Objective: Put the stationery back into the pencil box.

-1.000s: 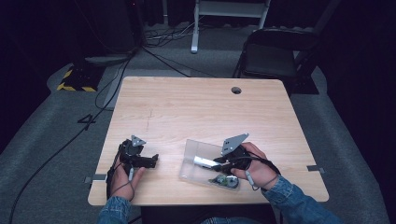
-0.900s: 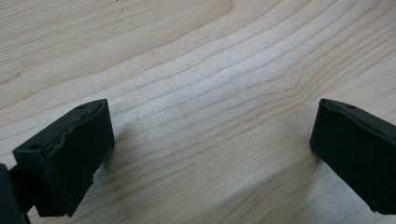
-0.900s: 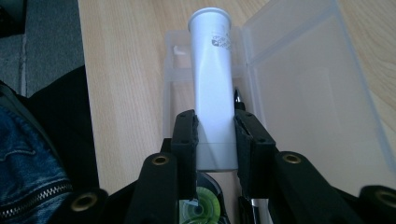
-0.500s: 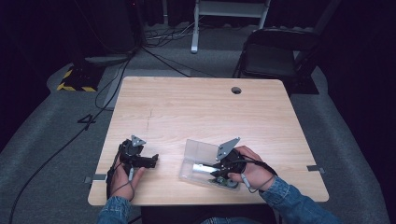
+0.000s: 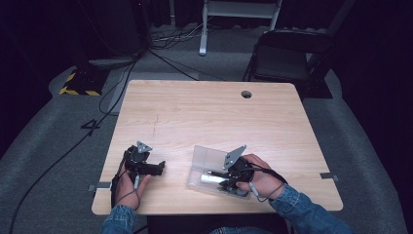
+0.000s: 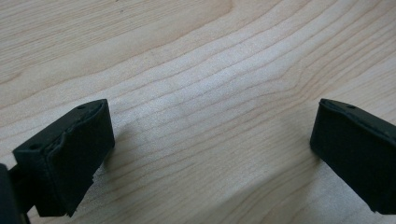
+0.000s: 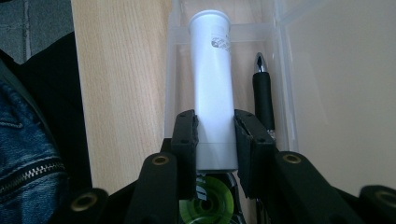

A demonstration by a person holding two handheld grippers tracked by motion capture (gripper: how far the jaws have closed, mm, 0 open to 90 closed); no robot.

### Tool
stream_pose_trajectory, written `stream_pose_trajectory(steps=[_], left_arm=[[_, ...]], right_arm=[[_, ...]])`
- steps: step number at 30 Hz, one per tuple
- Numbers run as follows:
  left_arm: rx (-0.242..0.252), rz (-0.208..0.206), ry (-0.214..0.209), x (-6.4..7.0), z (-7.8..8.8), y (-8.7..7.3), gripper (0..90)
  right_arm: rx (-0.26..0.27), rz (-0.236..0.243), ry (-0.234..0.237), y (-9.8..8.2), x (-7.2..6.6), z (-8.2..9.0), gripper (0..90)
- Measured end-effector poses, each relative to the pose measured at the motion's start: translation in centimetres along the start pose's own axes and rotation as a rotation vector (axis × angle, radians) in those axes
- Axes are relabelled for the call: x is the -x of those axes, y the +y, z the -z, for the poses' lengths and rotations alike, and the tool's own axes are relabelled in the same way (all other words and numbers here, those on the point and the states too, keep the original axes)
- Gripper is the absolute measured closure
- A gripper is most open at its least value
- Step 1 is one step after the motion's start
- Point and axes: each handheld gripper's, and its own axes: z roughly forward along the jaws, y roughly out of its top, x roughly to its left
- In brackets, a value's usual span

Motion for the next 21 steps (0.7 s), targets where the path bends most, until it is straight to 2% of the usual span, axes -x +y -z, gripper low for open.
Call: stream_pose_trajectory(steps=[9, 21], left_arm=[[0.000, 0.000, 0.000, 0.00, 0.00, 0.00, 0.1], [0.000, 0.000, 0.000, 0.00, 0.00, 0.00, 0.1]], right_arm=[[0.012, -0.018, 0.007, -0.32, 0.58, -0.37, 71.1], [0.031, -0.024, -0.028, -0.50, 0.92, -0.71, 69.5]])
